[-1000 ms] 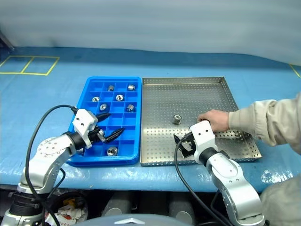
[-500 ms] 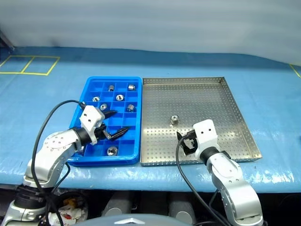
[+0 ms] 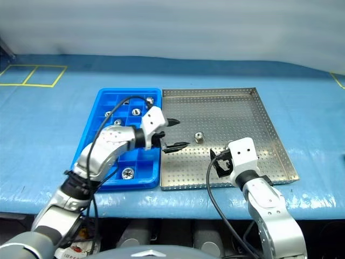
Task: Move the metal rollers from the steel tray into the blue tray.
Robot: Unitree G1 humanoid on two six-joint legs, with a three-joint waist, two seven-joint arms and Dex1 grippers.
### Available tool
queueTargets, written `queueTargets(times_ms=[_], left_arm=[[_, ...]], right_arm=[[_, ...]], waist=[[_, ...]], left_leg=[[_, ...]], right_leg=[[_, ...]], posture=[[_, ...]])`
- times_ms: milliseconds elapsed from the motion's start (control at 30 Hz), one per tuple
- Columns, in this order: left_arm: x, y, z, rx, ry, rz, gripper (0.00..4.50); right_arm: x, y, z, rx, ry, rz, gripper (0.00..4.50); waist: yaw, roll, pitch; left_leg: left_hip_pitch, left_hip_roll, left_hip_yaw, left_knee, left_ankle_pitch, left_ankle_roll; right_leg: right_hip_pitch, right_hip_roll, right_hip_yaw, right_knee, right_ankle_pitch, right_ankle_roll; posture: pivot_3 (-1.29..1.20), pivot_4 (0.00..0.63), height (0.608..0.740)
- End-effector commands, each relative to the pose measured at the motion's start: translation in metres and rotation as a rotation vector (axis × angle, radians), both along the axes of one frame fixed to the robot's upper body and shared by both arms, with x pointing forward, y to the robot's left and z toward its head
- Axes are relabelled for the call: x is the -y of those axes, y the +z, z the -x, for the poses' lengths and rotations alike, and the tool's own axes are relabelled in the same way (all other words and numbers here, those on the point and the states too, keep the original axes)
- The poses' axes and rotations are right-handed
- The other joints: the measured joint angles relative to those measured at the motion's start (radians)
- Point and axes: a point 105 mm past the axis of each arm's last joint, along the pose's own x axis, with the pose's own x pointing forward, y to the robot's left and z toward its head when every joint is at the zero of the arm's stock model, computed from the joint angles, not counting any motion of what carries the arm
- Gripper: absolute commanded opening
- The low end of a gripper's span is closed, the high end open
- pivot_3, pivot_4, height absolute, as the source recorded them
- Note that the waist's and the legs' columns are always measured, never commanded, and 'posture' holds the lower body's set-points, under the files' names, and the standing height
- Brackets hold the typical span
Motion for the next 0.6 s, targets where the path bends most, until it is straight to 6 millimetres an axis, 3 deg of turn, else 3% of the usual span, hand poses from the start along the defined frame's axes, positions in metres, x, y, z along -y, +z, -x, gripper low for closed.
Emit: queueTargets(times_ms=[33, 233, 500, 600], left_arm=[[0.018, -0.002, -0.019, 0.025, 0.018, -0.025, 4.5], [0.041, -0.02, -0.043, 0.01, 0.097, -0.032, 4.5], [0.055, -0.041, -0.056, -0.104, 0.197, 0.015, 4.5], [0.052, -0.049, -0.061, -0.121, 0.263, -0.007, 3.9]], right_arm=[[0.003, 0.011, 0.007, 0.043, -0.03, 0.005, 4.48], [0.009, 0.008, 0.018, 0.034, -0.088, -0.005, 4.48], [0.011, 0.007, 0.024, 0.034, -0.127, -0.014, 4.48], [0.012, 0.007, 0.025, 0.036, -0.133, -0.015, 4.5]], waist=[[-0.003, 0.0, 0.0], [-0.027, 0.0, 0.0], [-0.051, 0.0, 0.0], [-0.055, 0.0, 0.0]], left_leg=[[0.0, 0.0, 0.0, 0.0, 0.0, 0.0], [0.0, 0.0, 0.0, 0.0, 0.0, 0.0], [0.0, 0.0, 0.0, 0.001, 0.0, 0.001], [0.0, 0.0, -0.001, 0.001, 0.0, 0.001]], right_leg=[[0.0, 0.0, 0.0, 0.0, 0.0, 0.0], [0.0, 0.0, 0.001, 0.0, 0.0, 0.0], [0.0, 0.0, 0.002, 0.0, 0.001, 0.002], [0.0, 0.0, 0.003, 0.0, 0.002, 0.003]], posture=[[-0.03, 0.15, 0.74], [-0.09, 0.15, 0.74], [-0.12, 0.15, 0.74], [-0.12, 0.15, 0.74]])
